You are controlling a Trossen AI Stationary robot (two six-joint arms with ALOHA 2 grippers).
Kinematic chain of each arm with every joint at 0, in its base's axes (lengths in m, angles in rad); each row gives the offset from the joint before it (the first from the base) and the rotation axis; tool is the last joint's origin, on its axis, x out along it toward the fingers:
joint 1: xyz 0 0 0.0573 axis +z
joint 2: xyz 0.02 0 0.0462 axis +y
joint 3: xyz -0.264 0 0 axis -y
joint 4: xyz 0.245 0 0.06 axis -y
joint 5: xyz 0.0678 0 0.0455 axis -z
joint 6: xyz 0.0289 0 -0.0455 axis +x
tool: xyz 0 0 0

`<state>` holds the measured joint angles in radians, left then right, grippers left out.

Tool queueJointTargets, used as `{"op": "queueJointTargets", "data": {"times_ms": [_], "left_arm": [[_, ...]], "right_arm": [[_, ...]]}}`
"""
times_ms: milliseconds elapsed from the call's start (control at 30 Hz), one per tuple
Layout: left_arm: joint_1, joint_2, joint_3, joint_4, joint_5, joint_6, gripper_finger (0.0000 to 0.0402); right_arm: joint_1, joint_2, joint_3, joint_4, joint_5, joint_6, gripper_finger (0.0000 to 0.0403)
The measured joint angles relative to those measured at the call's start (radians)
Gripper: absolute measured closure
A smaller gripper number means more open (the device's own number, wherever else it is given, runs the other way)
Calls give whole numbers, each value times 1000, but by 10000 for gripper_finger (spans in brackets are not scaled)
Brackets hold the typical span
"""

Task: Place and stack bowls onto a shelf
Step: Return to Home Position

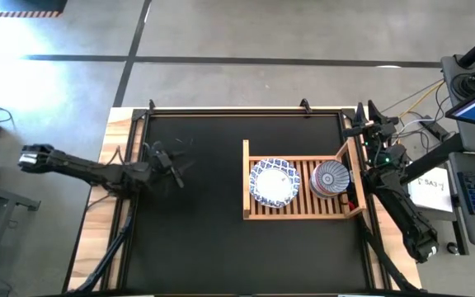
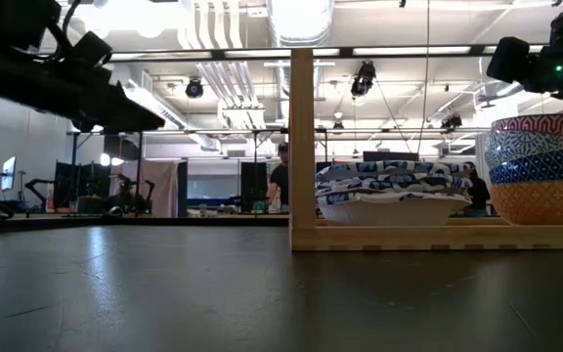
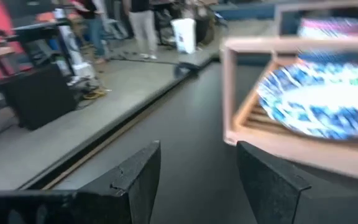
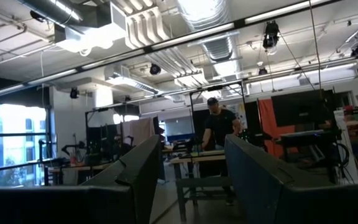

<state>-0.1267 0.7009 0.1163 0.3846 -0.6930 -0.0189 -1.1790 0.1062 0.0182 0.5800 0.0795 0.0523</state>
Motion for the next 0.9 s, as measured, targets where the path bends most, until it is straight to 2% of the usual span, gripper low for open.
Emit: {"op": "queueJointTargets", "data": {"times_ms": [267,400,600,800,900], "left_arm": [[132,-180,-55,10,111,58,209],[158,-263,-106,33,110,63,209],[177,-362,-106,34,109,67,209],[203,-479,-106,7,25,89,209],[215,-517,-106,-21,21,89,209]], "right_arm": [[0,0,1,0,0,0,232],[0,0,1,0,0,0,232],[0,0,1,0,0,0,232],[0,0,1,0,0,0,232],[0,0,1,0,0,0,232]]}}
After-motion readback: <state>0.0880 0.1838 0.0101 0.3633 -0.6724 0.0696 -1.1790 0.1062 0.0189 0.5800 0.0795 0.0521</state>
